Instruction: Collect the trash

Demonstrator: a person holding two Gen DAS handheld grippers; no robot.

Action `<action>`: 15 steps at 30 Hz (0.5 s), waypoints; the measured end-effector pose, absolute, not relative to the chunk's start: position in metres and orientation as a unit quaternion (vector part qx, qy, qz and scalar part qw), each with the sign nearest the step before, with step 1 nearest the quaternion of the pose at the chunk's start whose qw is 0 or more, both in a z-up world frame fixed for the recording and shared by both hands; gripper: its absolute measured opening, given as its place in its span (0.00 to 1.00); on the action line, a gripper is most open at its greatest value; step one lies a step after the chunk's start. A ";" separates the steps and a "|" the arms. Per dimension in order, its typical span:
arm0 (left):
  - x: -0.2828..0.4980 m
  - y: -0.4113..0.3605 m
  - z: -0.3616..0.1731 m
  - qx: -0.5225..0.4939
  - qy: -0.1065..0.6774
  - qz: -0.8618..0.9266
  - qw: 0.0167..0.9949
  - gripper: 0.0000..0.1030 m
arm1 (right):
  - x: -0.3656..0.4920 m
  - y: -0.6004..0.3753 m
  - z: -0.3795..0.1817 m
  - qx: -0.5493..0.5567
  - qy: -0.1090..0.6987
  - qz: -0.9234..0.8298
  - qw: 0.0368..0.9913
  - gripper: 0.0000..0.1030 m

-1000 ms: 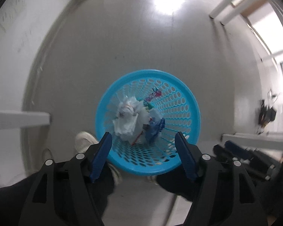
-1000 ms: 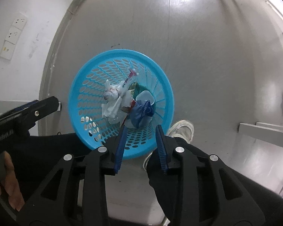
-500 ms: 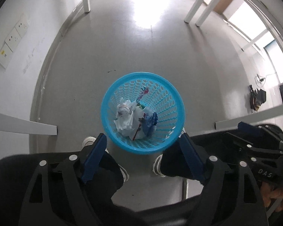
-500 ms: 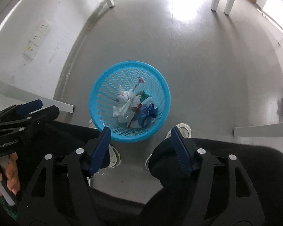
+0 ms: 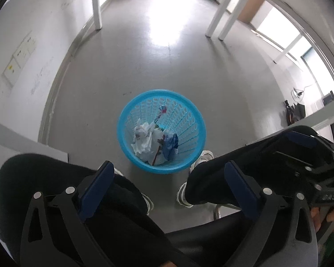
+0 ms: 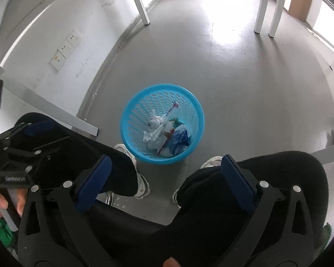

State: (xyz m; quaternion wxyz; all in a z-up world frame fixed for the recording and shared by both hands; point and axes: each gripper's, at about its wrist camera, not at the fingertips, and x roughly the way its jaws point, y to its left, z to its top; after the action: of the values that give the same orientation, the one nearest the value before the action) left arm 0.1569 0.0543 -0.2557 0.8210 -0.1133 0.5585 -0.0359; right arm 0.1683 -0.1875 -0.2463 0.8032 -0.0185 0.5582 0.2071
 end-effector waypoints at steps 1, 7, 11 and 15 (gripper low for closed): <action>0.157 0.054 -0.257 -0.112 0.562 -0.037 0.818 0.94 | 0.168 -0.187 -0.247 -0.020 0.558 0.206 0.803 0.92; 0.160 0.058 -0.259 -0.113 0.563 -0.029 0.818 0.94 | 0.170 -0.181 -0.252 -0.025 0.567 0.211 0.796 0.92; 0.163 0.062 -0.260 -0.122 0.561 -0.022 0.819 0.94 | 0.171 -0.181 -0.255 -0.021 0.573 0.213 0.791 0.92; 0.164 0.061 -0.260 -0.120 0.562 -0.025 0.818 0.94 | 0.171 -0.180 -0.258 -0.018 0.575 0.218 0.788 0.92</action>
State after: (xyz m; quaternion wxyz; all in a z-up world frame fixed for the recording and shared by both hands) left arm 0.1644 0.0614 -0.2604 0.8177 -0.1203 0.5623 -0.0250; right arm 0.1705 -0.1797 -0.2577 0.7884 -0.0184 0.5750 0.2180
